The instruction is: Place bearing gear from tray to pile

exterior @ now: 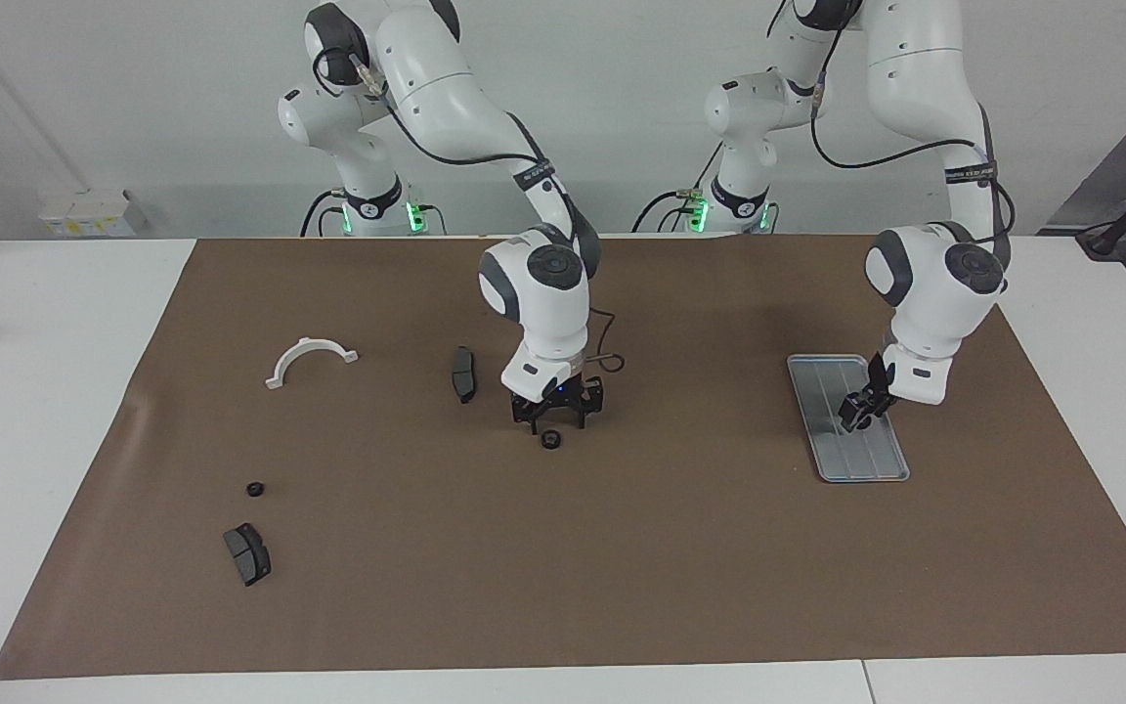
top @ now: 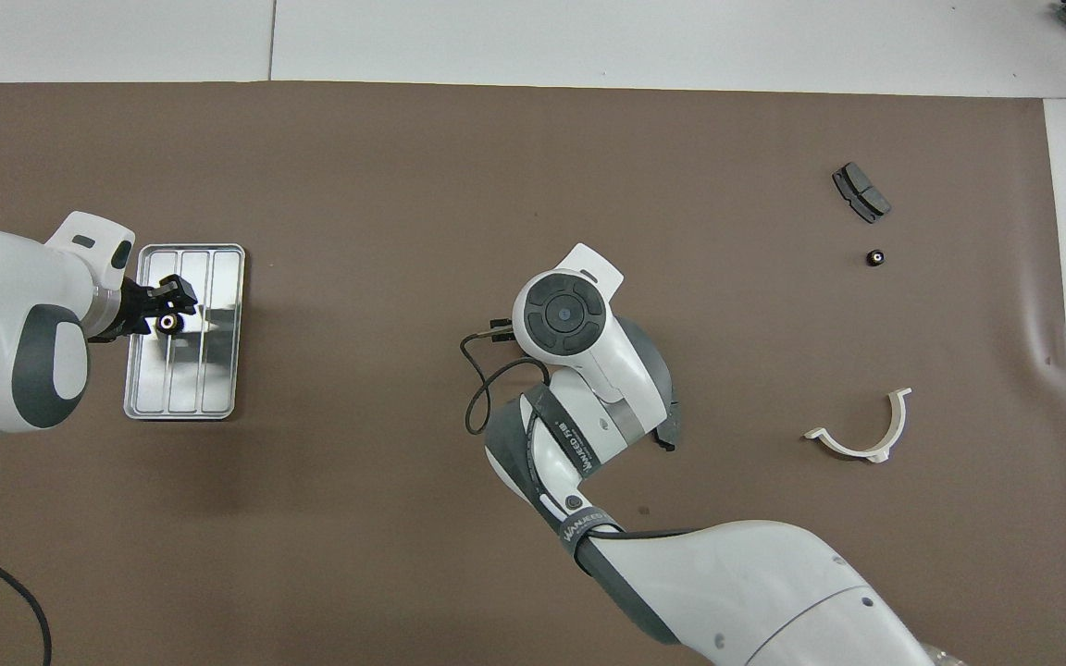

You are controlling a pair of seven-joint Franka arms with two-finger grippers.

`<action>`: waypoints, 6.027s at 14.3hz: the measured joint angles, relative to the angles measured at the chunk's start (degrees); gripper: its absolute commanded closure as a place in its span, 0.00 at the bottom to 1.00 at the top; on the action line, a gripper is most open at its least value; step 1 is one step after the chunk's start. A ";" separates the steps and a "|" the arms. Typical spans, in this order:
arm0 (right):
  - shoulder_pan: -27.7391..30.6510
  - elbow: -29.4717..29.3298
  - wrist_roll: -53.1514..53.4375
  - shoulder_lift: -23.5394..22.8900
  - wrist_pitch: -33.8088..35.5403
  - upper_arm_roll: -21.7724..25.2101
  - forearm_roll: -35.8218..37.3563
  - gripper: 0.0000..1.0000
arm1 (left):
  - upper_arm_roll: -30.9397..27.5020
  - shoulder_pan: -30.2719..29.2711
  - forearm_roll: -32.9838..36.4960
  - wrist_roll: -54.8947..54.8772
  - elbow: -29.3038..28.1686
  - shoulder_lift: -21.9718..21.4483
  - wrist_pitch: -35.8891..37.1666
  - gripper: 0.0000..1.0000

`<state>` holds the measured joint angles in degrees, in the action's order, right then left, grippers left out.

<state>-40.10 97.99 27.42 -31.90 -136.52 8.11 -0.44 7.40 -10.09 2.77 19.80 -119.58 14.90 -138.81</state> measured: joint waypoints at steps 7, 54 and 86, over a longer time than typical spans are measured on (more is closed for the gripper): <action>0.91 0.21 0.00 0.23 -2.24 0.28 0.01 0.56 | -0.12 -0.01 0.56 0.00 -1.92 0.14 -4.18 1.00; 13.49 -7.33 -8.07 -1.47 -4.72 -0.57 -0.04 0.15 | 1.73 20.79 0.66 2.11 22.37 -1.30 22.45 0.00; 1.24 -4.62 2.56 -1.69 2.37 -0.37 -0.05 0.77 | -0.27 9.08 -4.69 -16.89 26.93 -17.45 49.80 0.00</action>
<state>-38.86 93.37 29.98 -33.59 -134.15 7.74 -0.49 7.13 -1.00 -1.92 2.91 -92.64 -2.56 -89.02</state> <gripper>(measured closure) 0.652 0.000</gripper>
